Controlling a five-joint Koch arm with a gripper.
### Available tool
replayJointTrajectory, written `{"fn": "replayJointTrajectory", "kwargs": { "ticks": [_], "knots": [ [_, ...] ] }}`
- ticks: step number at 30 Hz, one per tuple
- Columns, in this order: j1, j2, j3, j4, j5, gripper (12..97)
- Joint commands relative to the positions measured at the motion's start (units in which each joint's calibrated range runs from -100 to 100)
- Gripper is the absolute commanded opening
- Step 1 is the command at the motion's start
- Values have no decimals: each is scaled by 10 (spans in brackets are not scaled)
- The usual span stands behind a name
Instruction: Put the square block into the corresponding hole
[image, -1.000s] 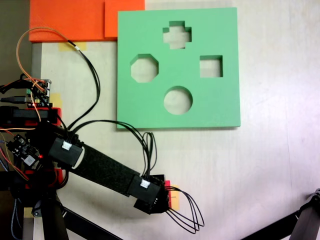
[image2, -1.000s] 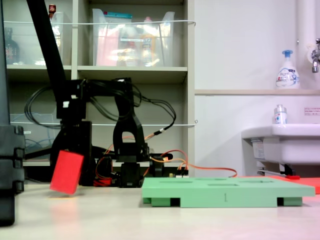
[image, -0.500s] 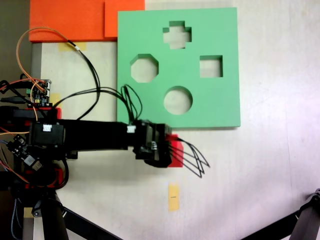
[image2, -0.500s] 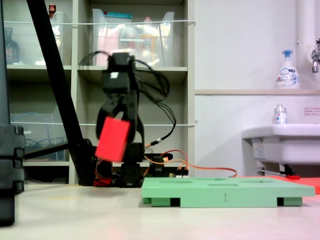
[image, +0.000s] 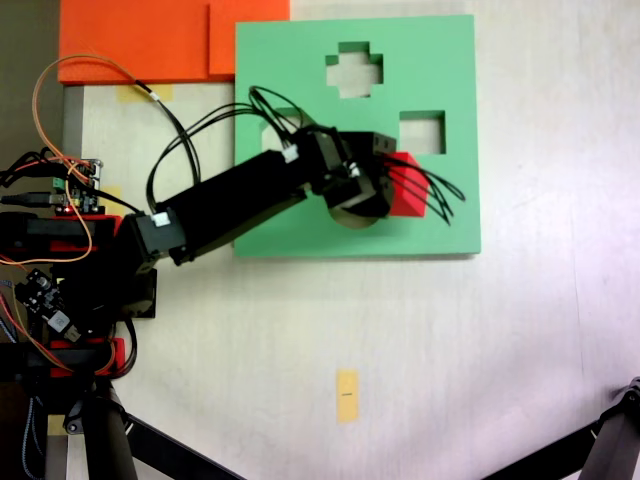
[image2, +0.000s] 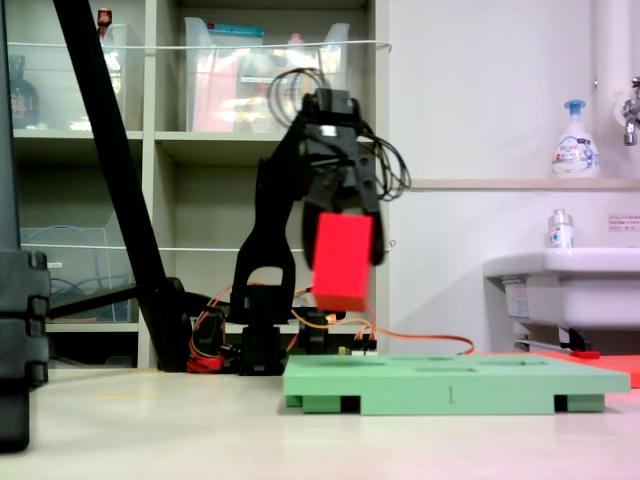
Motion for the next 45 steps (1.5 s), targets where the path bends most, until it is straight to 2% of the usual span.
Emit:
{"fn": "replayJointTrajectory", "kwargs": {
  "ticks": [1, 23, 45],
  "knots": [
    [13, 43, 73, -8, 17, 336],
    [52, 184, 100, 189, 6, 340],
    [63, 252, 100, 193, 11, 354]
  ]
}}
